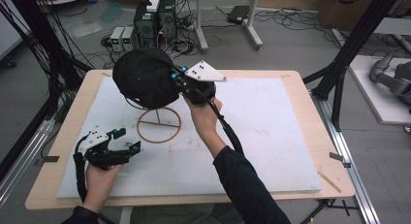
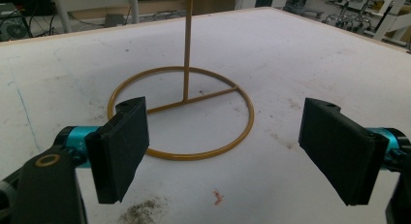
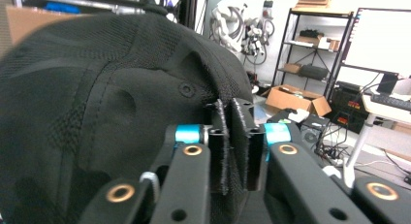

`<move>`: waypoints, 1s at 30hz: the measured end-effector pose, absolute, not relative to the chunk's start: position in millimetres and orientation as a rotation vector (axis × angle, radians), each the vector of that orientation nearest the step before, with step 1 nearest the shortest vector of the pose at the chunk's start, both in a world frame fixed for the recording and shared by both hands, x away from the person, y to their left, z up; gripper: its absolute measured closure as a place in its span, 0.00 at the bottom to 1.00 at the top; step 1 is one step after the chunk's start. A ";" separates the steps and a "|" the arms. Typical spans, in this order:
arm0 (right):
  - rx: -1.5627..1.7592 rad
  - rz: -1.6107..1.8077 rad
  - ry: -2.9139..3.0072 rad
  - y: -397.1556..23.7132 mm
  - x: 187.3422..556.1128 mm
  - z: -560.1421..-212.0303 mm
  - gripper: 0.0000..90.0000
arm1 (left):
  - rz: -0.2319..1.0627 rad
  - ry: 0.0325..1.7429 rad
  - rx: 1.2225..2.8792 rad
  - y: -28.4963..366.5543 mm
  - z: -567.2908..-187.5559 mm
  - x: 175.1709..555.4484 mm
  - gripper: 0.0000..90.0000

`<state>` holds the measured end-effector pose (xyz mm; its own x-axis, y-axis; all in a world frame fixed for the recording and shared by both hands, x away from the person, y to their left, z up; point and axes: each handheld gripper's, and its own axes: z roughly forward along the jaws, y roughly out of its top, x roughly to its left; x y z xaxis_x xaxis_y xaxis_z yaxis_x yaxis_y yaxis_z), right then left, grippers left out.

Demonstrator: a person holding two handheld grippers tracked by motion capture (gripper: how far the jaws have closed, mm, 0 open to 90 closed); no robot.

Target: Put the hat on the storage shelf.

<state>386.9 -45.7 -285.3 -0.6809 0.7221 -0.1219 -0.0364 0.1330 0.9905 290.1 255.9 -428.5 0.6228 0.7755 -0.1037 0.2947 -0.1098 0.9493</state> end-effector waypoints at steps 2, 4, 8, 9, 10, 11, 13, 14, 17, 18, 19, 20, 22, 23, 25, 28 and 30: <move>0.654 1.609 1.798 -48.9 384.3 -288.9 0.85 | 0.516 0.889 1.687 256.4 -428.6 290.2 0.20; 0.637 1.605 1.790 -55.1 381.5 -290.7 0.75 | 0.515 0.890 1.687 256.3 -428.5 290.2 0.20; 0.617 1.539 1.778 -73.3 374.7 -295.1 0.62 | 0.519 0.893 1.690 256.7 -429.0 290.5 0.20; 0.620 1.534 1.781 -80.0 373.5 -296.7 0.58 | 0.518 0.895 1.686 256.5 -429.1 290.5 0.20; 0.629 1.533 1.781 -87.1 372.2 -298.8 0.55 | 0.518 0.895 1.689 256.7 -429.1 290.5 0.20; 0.633 1.529 1.785 -95.5 371.3 -301.3 0.52 | 0.519 0.894 1.692 256.9 -429.2 290.6 0.20; 0.664 1.521 1.803 -113.2 368.8 -307.6 0.49 | 0.520 0.897 1.689 257.0 -429.5 291.0 0.20; 0.665 1.511 1.809 -122.2 368.0 -310.9 0.48 | 0.520 0.900 1.689 257.2 -429.7 291.1 0.20; 0.704 1.492 1.831 -149.7 363.4 -320.5 0.46 | 0.521 0.903 1.691 257.4 -430.1 291.9 0.20; 0.721 1.488 1.834 -158.7 361.5 -323.4 0.45 | 0.519 0.902 1.692 257.4 -430.2 292.0 0.20; 0.734 1.481 1.842 -167.4 359.3 -326.1 0.44 | 0.522 0.903 1.692 257.2 -430.2 292.1 0.20; 0.735 1.470 1.842 -175.7 357.5 -328.3 0.44 | 0.522 0.904 1.692 257.1 -430.2 292.2 0.20; 0.757 1.459 1.842 -192.5 353.2 -332.6 0.43 | 0.522 0.905 1.693 257.2 -430.2 292.5 0.20; 0.772 1.462 1.838 -200.4 351.0 -334.8 0.42 | 0.524 0.905 1.692 257.1 -430.4 292.5 0.20; 0.788 1.454 1.834 -214.8 346.9 -339.9 0.42 | 0.525 0.908 1.692 257.3 -430.5 292.6 0.20; 0.815 1.433 1.842 -232.5 341.2 -348.6 0.41 | 0.524 0.913 1.687 258.0 -430.9 292.7 0.20; 0.827 1.422 1.849 -241.6 337.6 -355.1 0.41 | 0.529 0.913 1.689 258.8 -430.7 292.7 0.20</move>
